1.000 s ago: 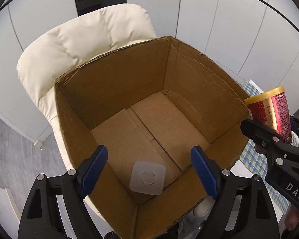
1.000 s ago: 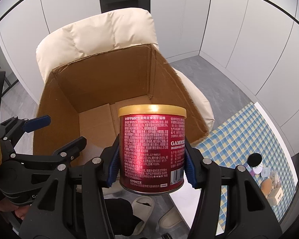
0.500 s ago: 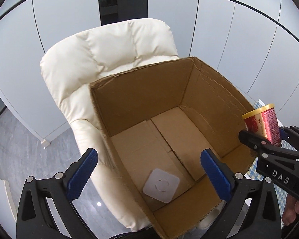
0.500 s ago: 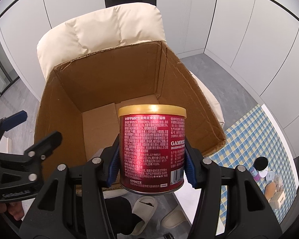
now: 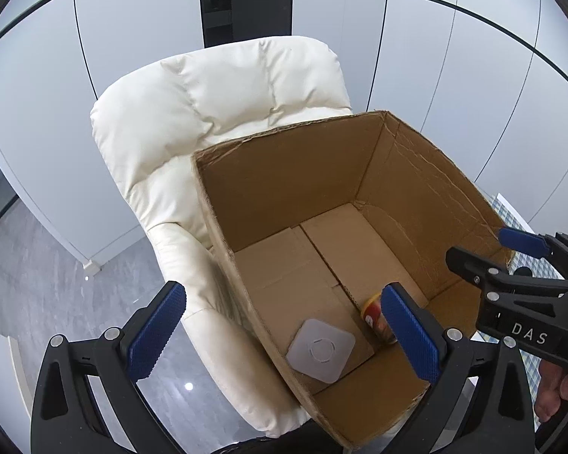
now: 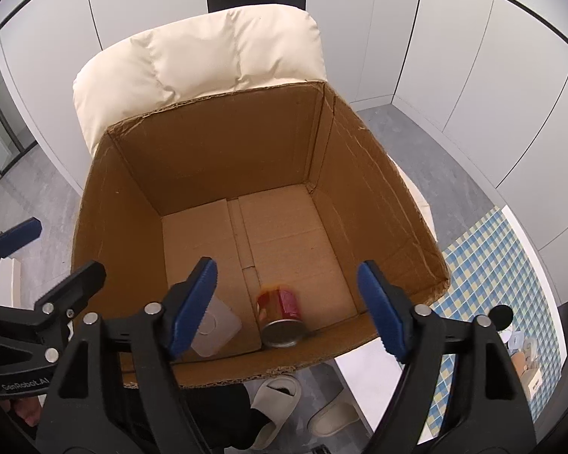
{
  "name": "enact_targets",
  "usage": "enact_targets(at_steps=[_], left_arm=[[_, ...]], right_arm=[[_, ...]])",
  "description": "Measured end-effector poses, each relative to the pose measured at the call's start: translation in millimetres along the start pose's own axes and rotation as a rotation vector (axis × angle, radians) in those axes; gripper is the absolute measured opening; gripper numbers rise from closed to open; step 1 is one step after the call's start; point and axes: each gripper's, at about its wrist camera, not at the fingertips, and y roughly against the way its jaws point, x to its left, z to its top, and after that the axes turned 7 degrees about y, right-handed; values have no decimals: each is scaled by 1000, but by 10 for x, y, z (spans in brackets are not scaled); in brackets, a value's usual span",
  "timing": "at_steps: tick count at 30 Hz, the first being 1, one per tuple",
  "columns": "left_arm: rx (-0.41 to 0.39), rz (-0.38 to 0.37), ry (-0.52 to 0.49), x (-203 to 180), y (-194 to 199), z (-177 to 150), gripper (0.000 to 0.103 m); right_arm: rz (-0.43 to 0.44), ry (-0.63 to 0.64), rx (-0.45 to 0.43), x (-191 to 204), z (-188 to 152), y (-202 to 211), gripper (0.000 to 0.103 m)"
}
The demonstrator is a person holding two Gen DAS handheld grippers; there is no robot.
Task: Organize objects
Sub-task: 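Release the container into the box with the left tool while the right tool drops the red can in, then withdraw both open tools from the box back toward the table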
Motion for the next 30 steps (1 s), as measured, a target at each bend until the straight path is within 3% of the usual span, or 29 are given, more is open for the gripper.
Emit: enact_targets(at_steps=[11,30], left_arm=[[0,0,-12,-92,-17,9,103],[-42,3,-32,-409,-6,60,103]], right_arm=[[-33,-26,-16,-115,-25,47,103],[-77,-63,-9,-467,-180,161,103]])
